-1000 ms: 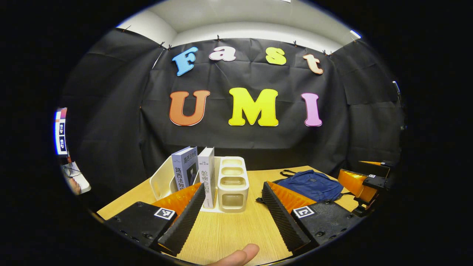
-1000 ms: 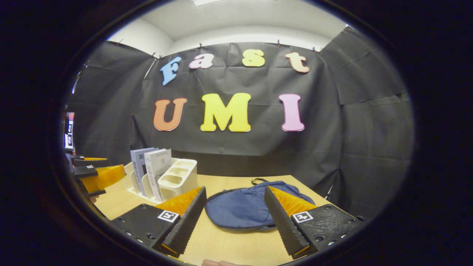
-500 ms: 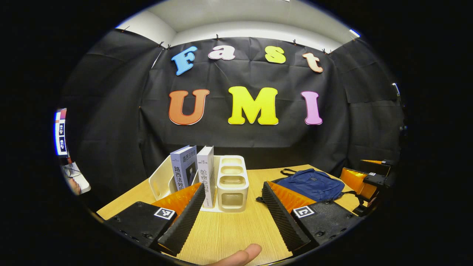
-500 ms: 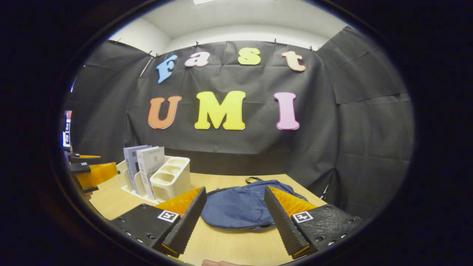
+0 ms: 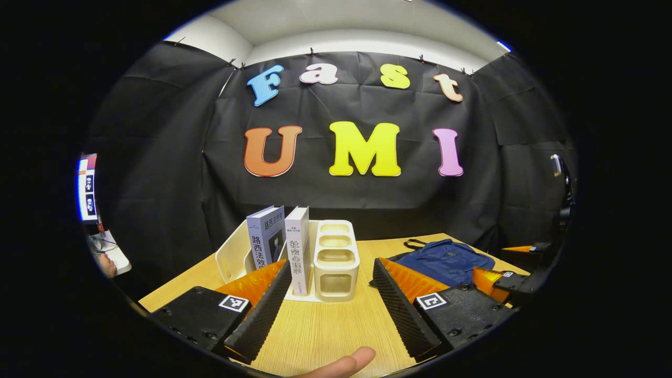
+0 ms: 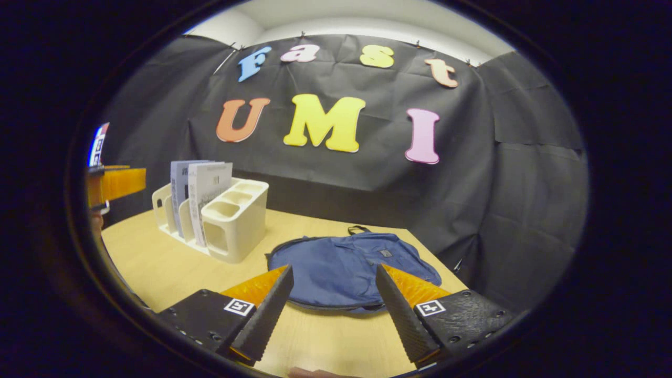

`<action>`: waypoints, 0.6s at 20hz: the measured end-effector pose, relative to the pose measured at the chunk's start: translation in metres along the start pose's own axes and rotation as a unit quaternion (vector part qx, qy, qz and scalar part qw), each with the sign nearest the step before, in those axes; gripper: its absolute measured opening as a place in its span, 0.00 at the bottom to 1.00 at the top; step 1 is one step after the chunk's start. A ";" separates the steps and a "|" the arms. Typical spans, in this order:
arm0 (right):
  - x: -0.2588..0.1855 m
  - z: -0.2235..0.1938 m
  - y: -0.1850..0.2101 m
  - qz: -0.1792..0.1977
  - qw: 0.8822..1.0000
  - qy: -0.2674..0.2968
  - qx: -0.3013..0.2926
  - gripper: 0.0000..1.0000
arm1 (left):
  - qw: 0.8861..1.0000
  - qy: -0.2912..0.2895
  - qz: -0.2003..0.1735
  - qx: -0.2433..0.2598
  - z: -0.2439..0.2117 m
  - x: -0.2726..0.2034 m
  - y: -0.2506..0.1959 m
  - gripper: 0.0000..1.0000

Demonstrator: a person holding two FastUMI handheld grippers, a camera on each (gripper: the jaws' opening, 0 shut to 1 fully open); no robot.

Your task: Open the schoolbag, grab two books from the bookshelf and put them into the schoolbag.

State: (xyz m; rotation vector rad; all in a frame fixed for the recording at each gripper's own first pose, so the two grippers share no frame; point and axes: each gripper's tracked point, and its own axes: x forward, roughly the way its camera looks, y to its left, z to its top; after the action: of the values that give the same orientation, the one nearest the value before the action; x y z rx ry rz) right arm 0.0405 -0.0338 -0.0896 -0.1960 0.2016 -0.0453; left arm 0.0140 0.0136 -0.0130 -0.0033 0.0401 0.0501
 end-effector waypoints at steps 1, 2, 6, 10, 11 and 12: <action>0.003 -0.005 0.006 0.002 1.000 0.004 -0.018 0.95 | 1.000 0.002 0.002 0.000 -0.002 0.001 0.002 1.00; 0.007 -0.010 0.013 0.005 0.999 0.007 -0.035 0.95 | 1.000 0.005 0.005 0.000 -0.003 0.001 0.004 1.00; 0.028 -0.027 0.040 0.006 0.994 0.029 -0.105 0.96 | 1.000 0.007 0.007 -0.005 -0.004 0.004 0.010 1.00; 0.050 -0.045 0.060 0.004 0.985 0.054 -0.162 0.96 | 1.000 -0.004 0.013 -0.007 0.002 0.002 0.019 1.00; 0.056 -0.049 0.065 0.003 0.983 0.062 -0.175 0.96 | 1.000 -0.007 0.013 -0.009 0.003 0.002 0.020 1.00; 0.062 -0.054 0.070 0.005 0.979 0.070 -0.189 0.96 | 1.000 -0.009 0.013 -0.010 0.003 0.001 0.022 0.99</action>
State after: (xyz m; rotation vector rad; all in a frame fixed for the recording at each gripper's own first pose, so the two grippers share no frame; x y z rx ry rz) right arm 0.0919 0.0211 -0.1672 -0.5727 0.3517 -0.0112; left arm 0.0145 0.0355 -0.0096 -0.0216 0.0226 0.0770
